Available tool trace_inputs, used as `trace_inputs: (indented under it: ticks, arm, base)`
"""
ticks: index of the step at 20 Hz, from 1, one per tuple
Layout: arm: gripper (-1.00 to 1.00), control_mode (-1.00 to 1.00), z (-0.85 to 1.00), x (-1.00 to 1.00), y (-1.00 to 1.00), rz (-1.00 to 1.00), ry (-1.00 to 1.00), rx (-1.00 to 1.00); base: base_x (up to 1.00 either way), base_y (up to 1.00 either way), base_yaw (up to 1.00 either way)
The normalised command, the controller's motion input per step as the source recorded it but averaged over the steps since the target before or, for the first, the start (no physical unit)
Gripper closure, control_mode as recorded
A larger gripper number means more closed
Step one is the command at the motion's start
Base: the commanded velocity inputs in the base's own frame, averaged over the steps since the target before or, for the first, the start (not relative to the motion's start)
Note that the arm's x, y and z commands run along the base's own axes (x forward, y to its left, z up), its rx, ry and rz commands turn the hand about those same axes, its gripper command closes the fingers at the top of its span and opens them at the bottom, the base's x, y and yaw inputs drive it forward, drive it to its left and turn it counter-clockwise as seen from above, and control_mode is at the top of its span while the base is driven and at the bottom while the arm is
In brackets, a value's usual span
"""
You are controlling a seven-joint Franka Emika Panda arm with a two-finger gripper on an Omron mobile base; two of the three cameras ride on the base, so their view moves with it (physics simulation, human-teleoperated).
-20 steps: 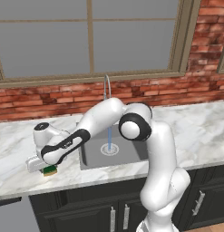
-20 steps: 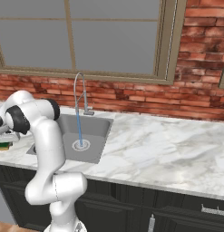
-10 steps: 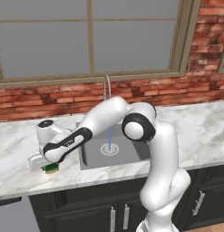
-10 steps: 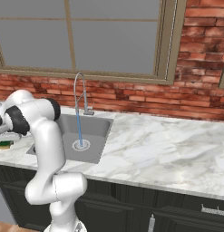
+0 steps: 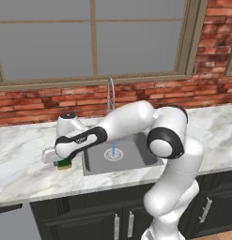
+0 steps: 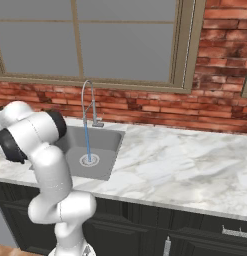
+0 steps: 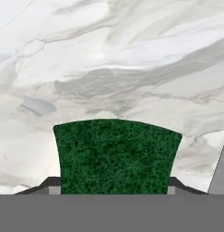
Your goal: Soak the sponge with water for a few seconds and then drop it inside the sink.
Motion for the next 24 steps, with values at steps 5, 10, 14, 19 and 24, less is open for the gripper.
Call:
trace_inputs:
  ticks: [5,10,14,19,24]
  arm:
    - [1.0,-1.0,0.37,-0.21,-0.38,0.0,-0.01,0.06]
    - [1.0,-1.0,0.14,-0.26,-0.41,0.0,0.0,0.0]
    - [1.0,-1.0,0.1,-0.3,-0.35,0.0,0.0,0.0]
    - [1.0,-1.0,0.14,-0.25,-0.29,0.0,-0.01,0.0]
    - [1.0,-1.0,0.24,-0.08,-0.21,0.0,-0.03,0.0]
  base:
    - [0.0,0.0,0.0]
    - [0.0,0.0,0.0]
    - [0.0,0.0,0.0]
    - [0.0,0.0,0.0]
    - [0.0,0.0,0.0]
